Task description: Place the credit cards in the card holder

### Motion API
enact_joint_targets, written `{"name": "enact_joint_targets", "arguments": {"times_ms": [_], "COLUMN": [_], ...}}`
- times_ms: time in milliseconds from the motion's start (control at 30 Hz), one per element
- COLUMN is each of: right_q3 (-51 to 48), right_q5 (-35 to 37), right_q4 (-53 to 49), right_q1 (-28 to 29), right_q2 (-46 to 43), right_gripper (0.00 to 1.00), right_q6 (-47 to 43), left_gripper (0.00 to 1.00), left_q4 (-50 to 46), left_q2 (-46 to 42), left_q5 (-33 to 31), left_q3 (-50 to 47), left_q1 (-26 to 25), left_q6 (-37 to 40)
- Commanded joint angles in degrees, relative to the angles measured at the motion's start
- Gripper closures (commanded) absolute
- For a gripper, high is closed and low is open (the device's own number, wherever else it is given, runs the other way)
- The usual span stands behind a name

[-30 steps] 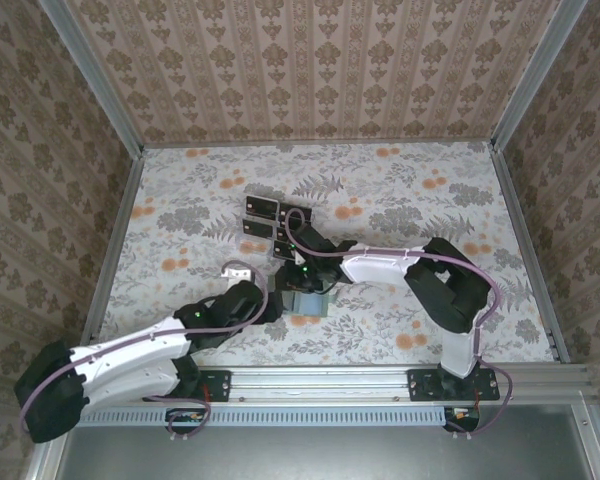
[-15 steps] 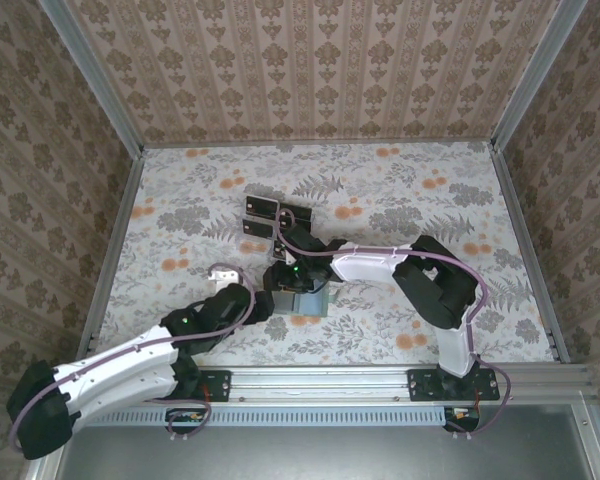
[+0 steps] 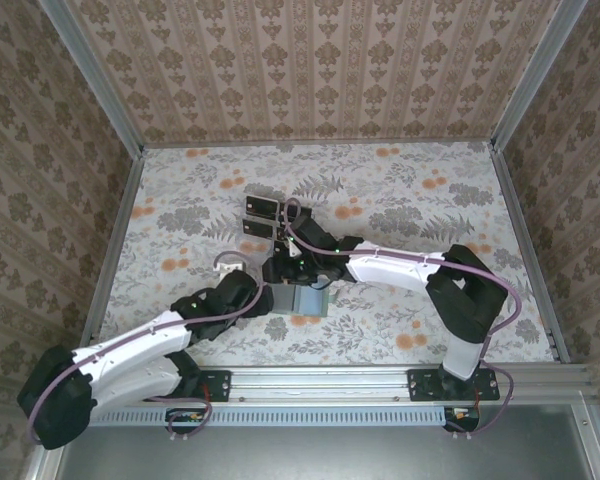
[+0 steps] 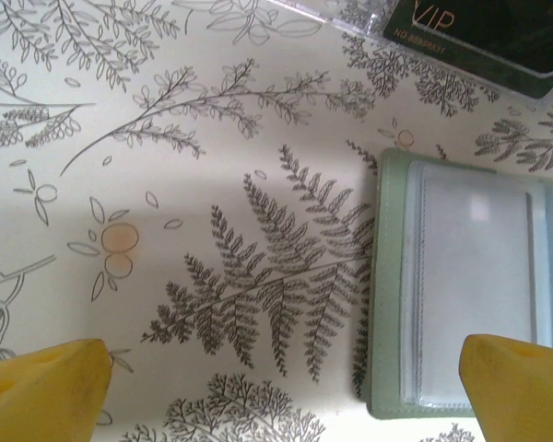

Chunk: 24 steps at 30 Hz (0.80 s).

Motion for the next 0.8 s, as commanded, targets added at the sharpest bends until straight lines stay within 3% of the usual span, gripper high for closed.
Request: {"name": "enact_joint_targets", "arguments": {"times_ms": [0, 167, 400, 600, 767], "right_q3": [-2.5, -4.9, -5.6, -3.8, 0.0], "right_q5": [4.8, 5.4, 5.7, 6.4, 11.9], "right_q4": [-4.7, -3.5, -5.1, -9.3, -16.4], "right_q1": [1.1, 1.7, 1.7, 1.1, -0.9], "right_q2": [-0.7, 1.4, 2.4, -3.0, -7.8], "right_gripper": [0.41, 0.41, 0.41, 0.41, 0.41], "right_q6": [-2.0, -2.4, -4.8, -8.4, -13.3], "left_gripper": [0.00, 0.00, 0.00, 0.00, 0.00], "left_q4": [0.2, 0.2, 0.4, -0.9, -3.1], "left_q2": [2.5, 7.0, 7.8, 6.9, 3.2], "left_q5": [2.5, 5.0, 4.9, 4.9, 4.4], "left_q3": [2.6, 4.4, 4.8, 5.3, 5.0], "left_q1": [2.3, 5.9, 6.9, 7.9, 9.6], "left_q6": [3.6, 5.6, 5.6, 5.7, 5.8]}}
